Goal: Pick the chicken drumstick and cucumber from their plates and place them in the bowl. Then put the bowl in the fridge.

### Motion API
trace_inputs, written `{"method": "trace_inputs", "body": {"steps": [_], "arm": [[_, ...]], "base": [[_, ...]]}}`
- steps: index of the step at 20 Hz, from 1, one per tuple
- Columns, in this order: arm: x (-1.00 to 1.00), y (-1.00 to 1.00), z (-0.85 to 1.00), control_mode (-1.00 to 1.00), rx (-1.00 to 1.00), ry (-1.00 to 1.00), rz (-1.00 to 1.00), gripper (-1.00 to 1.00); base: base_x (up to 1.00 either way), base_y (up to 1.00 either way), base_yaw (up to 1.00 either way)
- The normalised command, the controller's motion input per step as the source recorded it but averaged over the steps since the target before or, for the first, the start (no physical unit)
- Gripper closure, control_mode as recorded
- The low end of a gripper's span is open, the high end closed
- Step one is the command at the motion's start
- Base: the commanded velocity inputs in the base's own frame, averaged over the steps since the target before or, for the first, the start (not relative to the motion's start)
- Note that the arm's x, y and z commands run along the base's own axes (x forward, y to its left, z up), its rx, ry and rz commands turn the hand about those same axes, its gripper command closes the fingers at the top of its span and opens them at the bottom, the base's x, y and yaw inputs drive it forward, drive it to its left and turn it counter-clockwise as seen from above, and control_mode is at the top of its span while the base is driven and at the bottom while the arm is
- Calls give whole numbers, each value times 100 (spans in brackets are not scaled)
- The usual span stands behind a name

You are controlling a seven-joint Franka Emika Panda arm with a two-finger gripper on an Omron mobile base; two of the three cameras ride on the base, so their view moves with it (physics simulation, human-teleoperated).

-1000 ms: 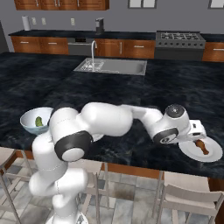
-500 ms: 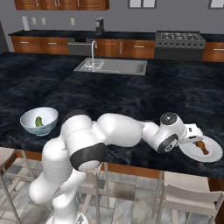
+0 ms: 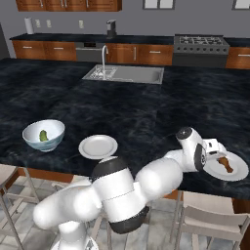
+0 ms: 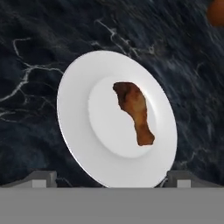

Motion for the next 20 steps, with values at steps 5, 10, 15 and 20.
{"method": "trace_inputs", "body": {"steps": [5, 10, 15, 20], "arm": [[2, -47, 18, -100, 3, 11, 0, -100], [2, -45, 27, -100, 5, 10, 0, -100], [8, -37, 27, -100, 11, 11, 0, -100], [15, -29, 17, -100, 17, 3, 4, -100]], "base": [[0, 0, 0], [0, 0, 0], [0, 0, 0], [0, 0, 0]]}}
